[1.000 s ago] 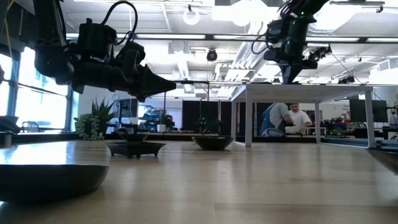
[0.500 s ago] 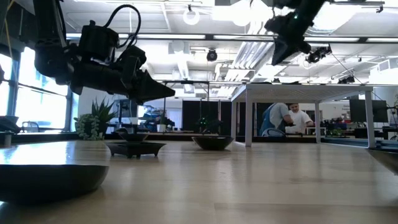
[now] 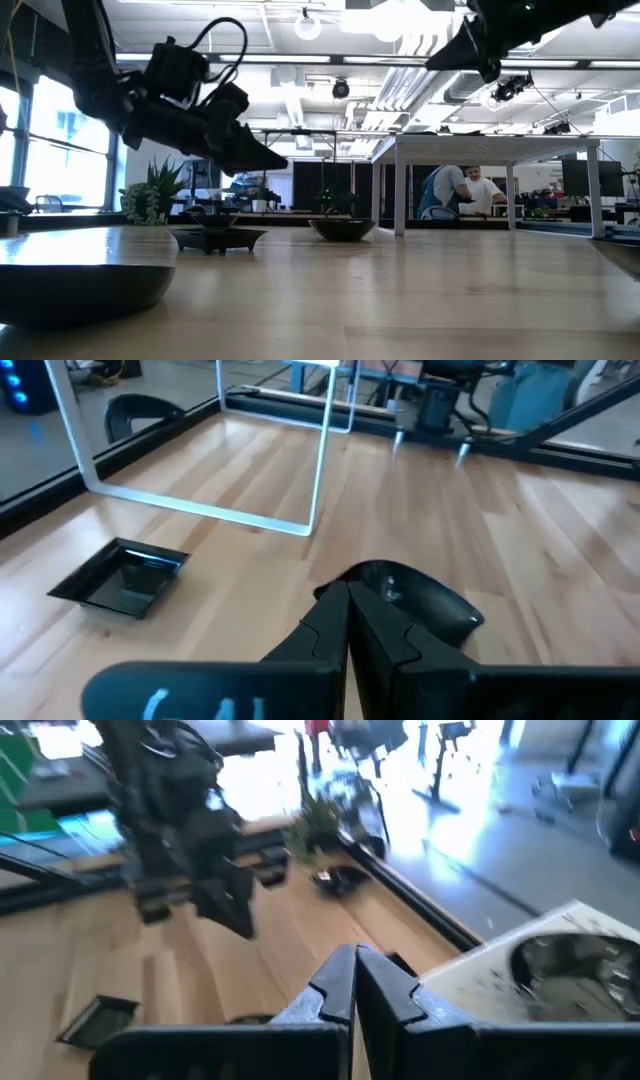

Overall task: Pick & Place Mini shaped plates
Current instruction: Stack the black leaf-shaped plate on top of the black leaf-shaped plates on the shelf

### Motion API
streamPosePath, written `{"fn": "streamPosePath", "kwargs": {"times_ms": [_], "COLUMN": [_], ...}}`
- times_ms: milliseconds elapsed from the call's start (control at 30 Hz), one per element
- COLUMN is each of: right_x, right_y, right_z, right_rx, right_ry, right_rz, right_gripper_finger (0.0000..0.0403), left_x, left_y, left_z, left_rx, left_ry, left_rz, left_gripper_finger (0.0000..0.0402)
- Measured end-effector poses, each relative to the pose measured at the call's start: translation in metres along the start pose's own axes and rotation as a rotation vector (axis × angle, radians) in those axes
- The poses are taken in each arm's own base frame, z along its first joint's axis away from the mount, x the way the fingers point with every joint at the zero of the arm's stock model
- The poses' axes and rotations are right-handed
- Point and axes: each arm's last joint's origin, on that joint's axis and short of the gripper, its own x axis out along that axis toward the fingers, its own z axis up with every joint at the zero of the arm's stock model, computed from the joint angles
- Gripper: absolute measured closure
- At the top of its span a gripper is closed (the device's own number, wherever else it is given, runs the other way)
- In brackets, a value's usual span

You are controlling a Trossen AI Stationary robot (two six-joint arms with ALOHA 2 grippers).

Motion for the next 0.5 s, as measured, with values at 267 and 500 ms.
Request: {"fn": "streamPosePath", "kwargs": {"times_ms": [267,500], "right_x": [-0.006,-0.007], "right_y": [0.012,0.019], "right_z": [-0.019,-0.018], "right_rx": [-0.039,-0.029], "right_ry": [-0.079,-0.087], "right_rz": [0.087,0.174], "right_gripper_finger": [0.0403,0.0403], "left_x": [0.009,0.018], "left_y": [0.021,0.052], "left_z": [0.020,0.045], "left_rx": [-0.062,-0.226], "left_ry": [0.027,0.176], "left_rz": [0.123,0.110], "left_gripper_finger": [0.0399,0.0399]}}
